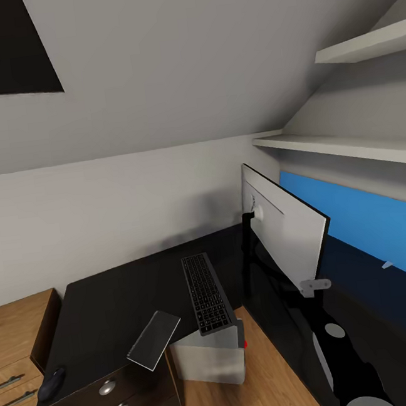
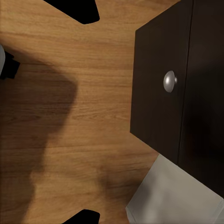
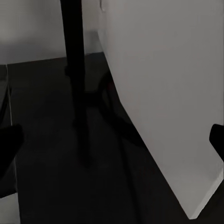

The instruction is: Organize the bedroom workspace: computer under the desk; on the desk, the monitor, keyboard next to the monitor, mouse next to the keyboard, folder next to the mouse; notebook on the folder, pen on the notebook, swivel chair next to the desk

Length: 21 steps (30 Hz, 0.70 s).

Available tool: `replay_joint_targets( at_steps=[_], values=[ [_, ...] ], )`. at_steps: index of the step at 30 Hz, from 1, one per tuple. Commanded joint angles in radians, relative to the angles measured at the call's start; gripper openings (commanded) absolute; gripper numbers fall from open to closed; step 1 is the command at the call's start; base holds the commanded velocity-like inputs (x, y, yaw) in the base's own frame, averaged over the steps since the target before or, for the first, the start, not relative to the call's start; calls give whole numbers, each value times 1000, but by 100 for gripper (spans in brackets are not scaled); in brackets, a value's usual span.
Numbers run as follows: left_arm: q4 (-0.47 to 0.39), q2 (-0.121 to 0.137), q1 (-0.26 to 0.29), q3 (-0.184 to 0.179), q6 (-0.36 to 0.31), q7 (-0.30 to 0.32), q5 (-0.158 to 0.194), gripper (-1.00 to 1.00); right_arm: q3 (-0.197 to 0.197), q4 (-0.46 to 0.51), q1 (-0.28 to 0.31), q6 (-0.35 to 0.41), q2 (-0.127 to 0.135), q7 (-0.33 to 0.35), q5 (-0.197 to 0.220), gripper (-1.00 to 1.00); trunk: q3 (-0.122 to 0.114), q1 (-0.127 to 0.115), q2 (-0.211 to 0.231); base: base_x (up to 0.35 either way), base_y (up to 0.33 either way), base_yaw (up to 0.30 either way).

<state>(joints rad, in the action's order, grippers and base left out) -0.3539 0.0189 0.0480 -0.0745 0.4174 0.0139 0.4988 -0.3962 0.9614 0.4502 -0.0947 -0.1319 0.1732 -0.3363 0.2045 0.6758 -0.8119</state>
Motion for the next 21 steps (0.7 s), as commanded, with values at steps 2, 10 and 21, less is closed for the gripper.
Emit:
replay_joint_targets(
  at_steps=[2, 10, 21],
  values=[
    [1, 0, 1, -8, 4, 1, 10, 100, -7, 0, 1, -5, -2, 10, -10, 100, 1, 0, -1, 202, 0, 0],
    [1, 0, 1, -8, 4, 1, 10, 100, -7, -1, 1, -3, -2, 10, -9, 100, 1, 0, -1, 187, 0, 0],
    [1, 0, 1, -8, 5, 2, 10, 100, -15, 0, 1, -3, 0, 7, -10, 100, 1, 0, -1, 36, -14, 0]
  ],
)
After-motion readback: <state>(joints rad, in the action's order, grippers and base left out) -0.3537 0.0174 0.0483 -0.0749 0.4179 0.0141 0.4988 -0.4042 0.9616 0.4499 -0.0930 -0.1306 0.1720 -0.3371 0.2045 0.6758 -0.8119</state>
